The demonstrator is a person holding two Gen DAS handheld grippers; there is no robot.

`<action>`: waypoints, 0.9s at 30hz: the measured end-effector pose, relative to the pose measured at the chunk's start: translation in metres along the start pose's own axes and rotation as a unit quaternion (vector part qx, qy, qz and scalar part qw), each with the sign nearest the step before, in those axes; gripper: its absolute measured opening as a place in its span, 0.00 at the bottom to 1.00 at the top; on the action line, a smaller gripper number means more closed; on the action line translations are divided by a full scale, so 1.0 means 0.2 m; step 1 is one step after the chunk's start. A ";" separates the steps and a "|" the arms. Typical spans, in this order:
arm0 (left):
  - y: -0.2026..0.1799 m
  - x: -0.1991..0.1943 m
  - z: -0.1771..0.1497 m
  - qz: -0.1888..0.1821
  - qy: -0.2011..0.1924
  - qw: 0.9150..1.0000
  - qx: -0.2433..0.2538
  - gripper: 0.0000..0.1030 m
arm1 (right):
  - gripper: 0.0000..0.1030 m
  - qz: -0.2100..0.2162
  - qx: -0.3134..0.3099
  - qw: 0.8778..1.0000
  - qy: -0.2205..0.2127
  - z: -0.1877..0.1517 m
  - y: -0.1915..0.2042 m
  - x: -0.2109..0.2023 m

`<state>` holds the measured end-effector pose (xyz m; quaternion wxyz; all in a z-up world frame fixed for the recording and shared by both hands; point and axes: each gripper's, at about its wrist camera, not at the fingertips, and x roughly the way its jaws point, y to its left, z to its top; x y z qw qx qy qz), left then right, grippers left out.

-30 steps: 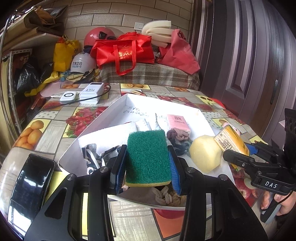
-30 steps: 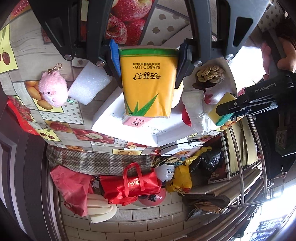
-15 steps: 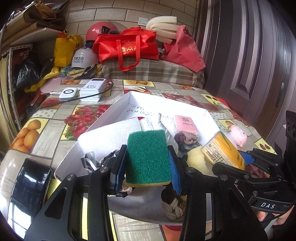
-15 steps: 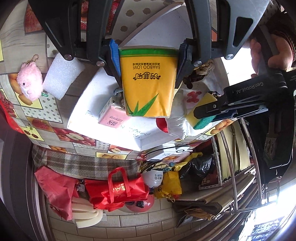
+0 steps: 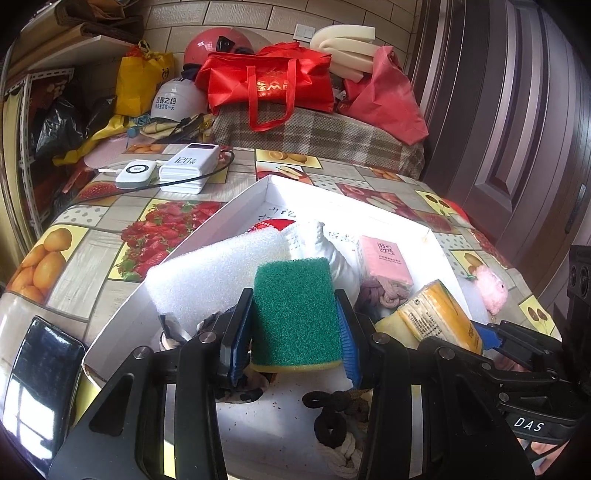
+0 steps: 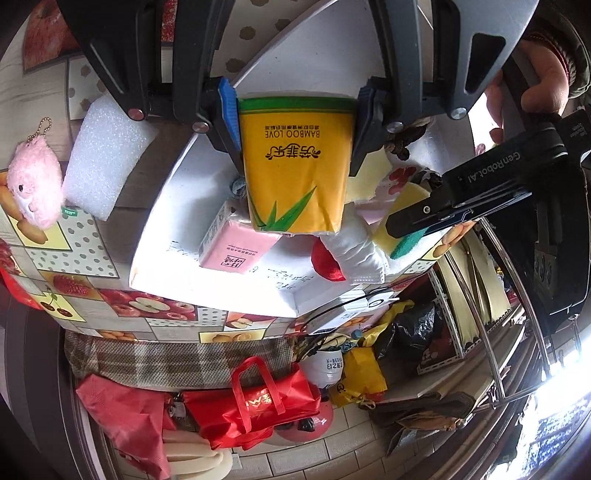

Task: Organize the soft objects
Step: 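Carry tissue pack and sponge into the white box and open both tools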

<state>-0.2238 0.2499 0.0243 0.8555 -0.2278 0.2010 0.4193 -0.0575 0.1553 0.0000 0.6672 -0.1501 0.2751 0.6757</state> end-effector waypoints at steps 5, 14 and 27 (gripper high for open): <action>-0.03 0.01 0.01 0.007 -0.003 1.000 0.011 0.40 | 0.48 -0.036 -0.041 0.998 -0.003 0.04 0.03 0.04; -0.09 0.07 0.06 0.022 -0.016 0.999 0.032 0.40 | 0.48 -0.055 -0.036 0.998 -0.004 0.10 -0.01 0.09; -0.08 0.07 0.06 0.023 -0.016 0.999 0.023 0.40 | 0.49 -0.058 -0.043 0.997 -0.010 0.10 0.01 0.09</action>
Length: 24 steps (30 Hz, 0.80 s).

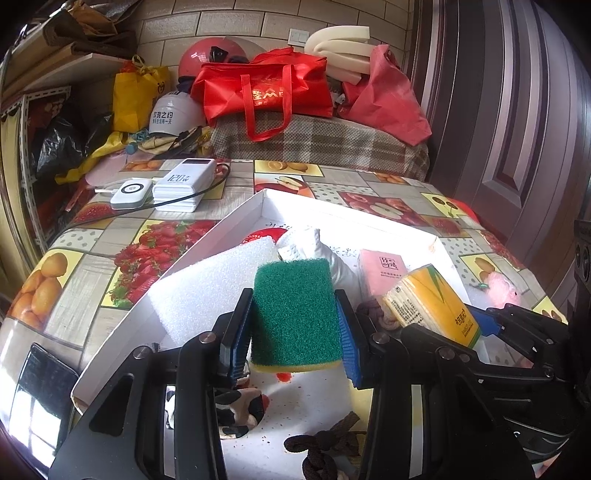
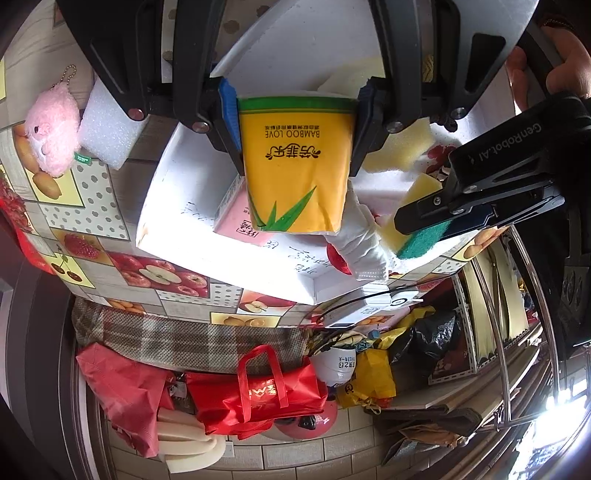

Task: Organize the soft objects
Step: 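Carry tissue pack and sponge into the white box and open both tools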

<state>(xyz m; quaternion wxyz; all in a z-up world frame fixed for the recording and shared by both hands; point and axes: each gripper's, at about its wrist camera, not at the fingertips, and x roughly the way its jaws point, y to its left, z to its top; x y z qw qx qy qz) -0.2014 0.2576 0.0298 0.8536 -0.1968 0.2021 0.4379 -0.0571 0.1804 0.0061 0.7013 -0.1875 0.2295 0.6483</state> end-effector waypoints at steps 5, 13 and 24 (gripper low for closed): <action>0.02 -0.04 -0.01 0.015 -0.020 1.000 -0.011 0.42 | 0.50 -0.009 0.003 1.000 -0.003 0.00 -0.01 0.00; 0.05 -0.11 -0.02 0.049 -0.053 0.997 -0.028 0.86 | 1.00 -0.016 0.006 1.000 -0.007 0.00 -0.02 -0.01; 0.01 -0.21 -0.04 0.067 -0.109 0.992 -0.009 1.00 | 1.00 -0.018 0.015 1.000 -0.010 0.00 -0.04 -0.01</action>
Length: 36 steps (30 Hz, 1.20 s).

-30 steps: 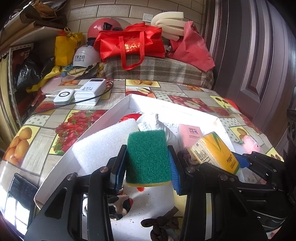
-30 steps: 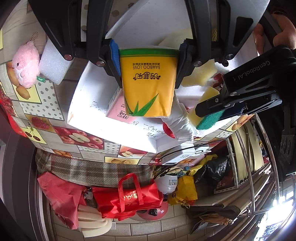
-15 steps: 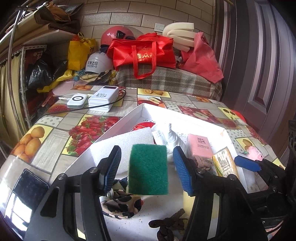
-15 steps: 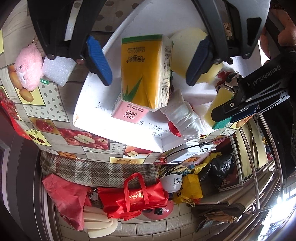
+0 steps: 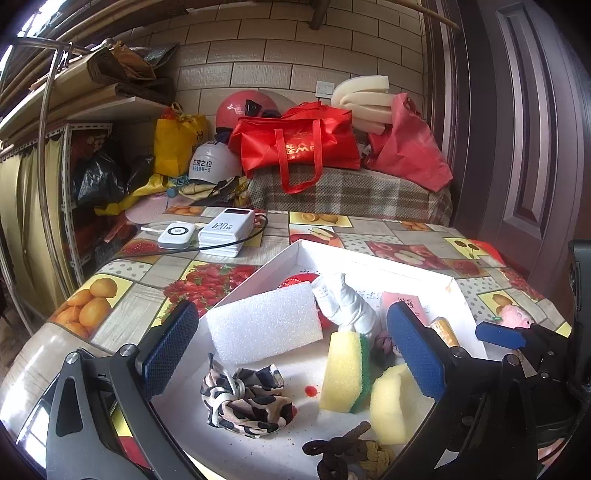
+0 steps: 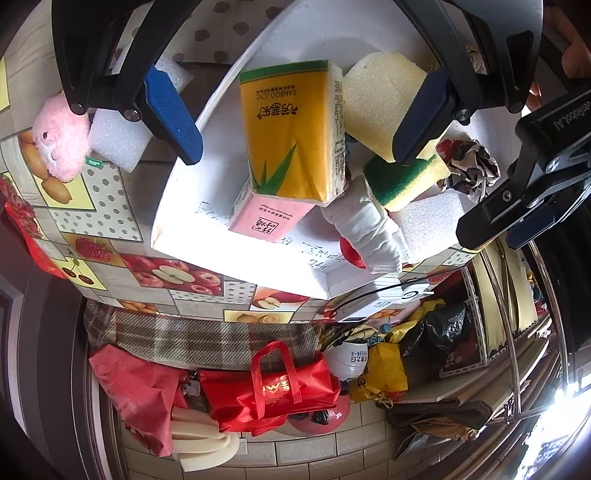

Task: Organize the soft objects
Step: 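Carry tissue pack and sponge into the white box and open both tools, then move both tools back toward the pig plush and white foam block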

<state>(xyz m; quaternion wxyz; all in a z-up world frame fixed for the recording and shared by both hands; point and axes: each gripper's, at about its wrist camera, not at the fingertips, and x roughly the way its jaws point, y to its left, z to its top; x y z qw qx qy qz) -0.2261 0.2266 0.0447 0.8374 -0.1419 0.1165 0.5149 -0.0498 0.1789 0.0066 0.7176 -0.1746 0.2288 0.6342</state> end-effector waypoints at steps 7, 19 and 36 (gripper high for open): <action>0.05 -0.01 0.00 0.012 -0.007 1.000 -0.024 1.00 | 1.00 -0.021 -0.023 0.999 0.016 0.00 0.05 0.03; 0.12 -0.06 -0.02 0.021 -0.017 0.997 -0.067 1.00 | 1.00 0.027 -0.043 0.998 0.032 0.01 0.21 0.09; -0.34 -0.24 -0.10 -0.088 -0.027 0.992 0.088 1.00 | 1.00 -0.056 -0.031 0.998 -0.021 -0.09 -0.08 -0.19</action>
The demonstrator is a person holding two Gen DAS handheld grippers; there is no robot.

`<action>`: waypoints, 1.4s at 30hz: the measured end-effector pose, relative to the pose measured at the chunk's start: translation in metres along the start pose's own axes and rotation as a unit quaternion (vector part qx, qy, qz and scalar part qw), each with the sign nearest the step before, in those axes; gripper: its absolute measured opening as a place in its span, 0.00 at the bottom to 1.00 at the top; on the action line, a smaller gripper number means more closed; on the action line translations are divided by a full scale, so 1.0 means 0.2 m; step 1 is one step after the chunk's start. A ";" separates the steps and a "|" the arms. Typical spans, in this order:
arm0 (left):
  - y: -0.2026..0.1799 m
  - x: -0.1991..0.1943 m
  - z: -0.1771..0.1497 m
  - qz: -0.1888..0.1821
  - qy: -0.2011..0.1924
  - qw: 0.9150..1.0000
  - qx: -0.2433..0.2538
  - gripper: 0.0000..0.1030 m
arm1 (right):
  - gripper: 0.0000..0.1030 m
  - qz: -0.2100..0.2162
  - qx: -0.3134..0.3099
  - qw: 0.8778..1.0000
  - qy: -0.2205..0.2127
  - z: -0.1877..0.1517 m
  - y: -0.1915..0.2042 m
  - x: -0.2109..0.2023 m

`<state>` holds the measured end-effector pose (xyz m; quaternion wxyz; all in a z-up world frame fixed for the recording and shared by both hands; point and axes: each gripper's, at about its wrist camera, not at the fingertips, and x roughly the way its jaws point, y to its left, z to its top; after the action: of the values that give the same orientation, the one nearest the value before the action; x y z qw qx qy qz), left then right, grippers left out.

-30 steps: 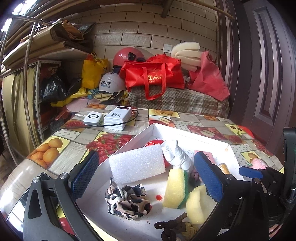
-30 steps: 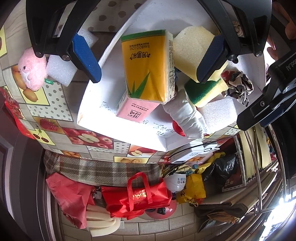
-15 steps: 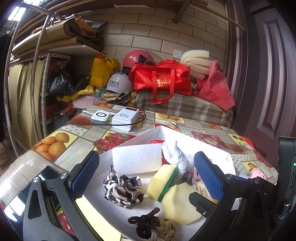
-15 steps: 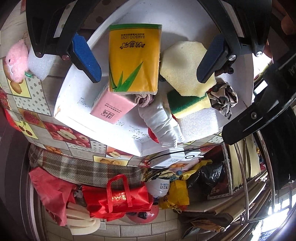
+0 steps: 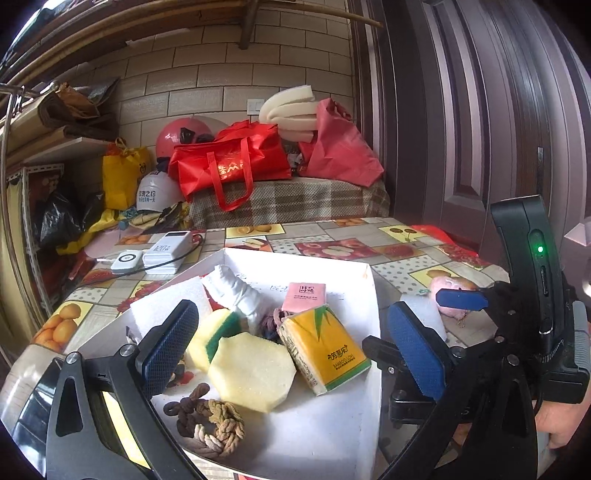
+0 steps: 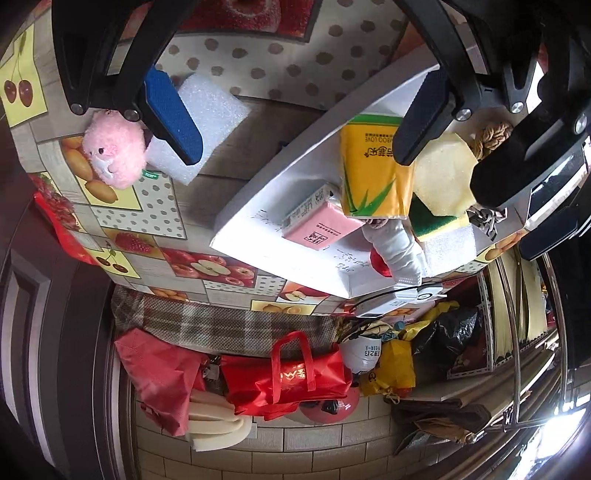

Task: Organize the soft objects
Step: 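Move both tools back toward the pig plush and white foam block, then grasp the pink pig plush with right tool while left tool grasps white foam block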

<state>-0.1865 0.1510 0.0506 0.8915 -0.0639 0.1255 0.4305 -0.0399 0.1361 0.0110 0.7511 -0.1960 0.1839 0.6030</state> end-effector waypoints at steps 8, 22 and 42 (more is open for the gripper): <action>-0.20 0.08 -0.01 -0.079 0.056 0.995 0.037 1.00 | 1.00 -0.059 0.034 0.997 0.034 -0.11 -0.35 -0.09; -0.60 0.40 -0.01 -0.097 0.169 0.978 0.071 1.00 | 0.82 -0.063 0.061 0.992 0.089 -0.11 -0.69 0.03; -0.82 0.66 -0.01 -0.058 0.208 0.966 0.139 0.99 | 0.55 -0.013 0.187 0.976 0.107 -0.19 -1.06 0.03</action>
<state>0.0215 0.1482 0.0136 0.8692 -0.0348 0.3631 0.3339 0.1675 0.0801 -0.0090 0.7585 -0.1174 0.3700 0.5234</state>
